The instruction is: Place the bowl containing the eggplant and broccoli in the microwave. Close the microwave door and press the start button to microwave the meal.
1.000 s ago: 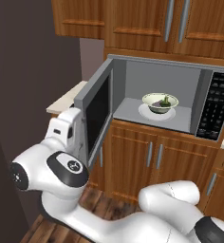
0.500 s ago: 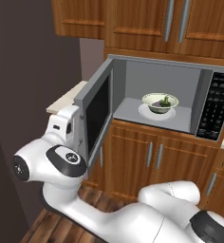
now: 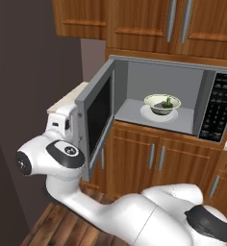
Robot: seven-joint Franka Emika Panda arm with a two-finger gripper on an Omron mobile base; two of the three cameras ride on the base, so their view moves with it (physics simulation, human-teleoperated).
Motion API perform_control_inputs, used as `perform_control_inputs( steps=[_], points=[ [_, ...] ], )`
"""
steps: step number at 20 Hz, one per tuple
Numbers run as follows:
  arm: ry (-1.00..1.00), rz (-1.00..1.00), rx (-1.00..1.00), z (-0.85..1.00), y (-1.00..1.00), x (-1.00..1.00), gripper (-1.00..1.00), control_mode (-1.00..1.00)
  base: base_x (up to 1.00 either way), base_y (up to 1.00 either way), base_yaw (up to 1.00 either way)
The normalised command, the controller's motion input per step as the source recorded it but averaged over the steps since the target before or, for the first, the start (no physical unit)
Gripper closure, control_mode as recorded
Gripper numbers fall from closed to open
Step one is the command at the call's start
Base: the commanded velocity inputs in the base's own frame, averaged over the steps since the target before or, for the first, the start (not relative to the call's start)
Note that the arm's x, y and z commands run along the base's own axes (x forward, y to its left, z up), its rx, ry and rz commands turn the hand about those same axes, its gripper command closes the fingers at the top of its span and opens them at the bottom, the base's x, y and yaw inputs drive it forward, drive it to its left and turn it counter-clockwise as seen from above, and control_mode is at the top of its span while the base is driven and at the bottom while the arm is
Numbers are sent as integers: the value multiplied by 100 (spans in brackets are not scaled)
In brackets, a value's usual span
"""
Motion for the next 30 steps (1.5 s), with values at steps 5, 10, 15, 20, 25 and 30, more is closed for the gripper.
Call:
perform_control_inputs(
  steps=[5,10,15,20,25,30],
  points=[
    [2,0,-8,0,25,31,-100,-100,0,0,0],
    [4,0,-9,-1,33,30,-100,-100,0,0,0],
    [4,0,-8,-1,30,27,-100,-100,0,0,0],
    [2,0,-2,0,6,29,-100,-100,0,0,0],
    [0,0,0,0,0,28,-100,-100,0,0,0],
    [0,-1,-1,-4,0,29,-100,-100,0,0,0]
  ],
)
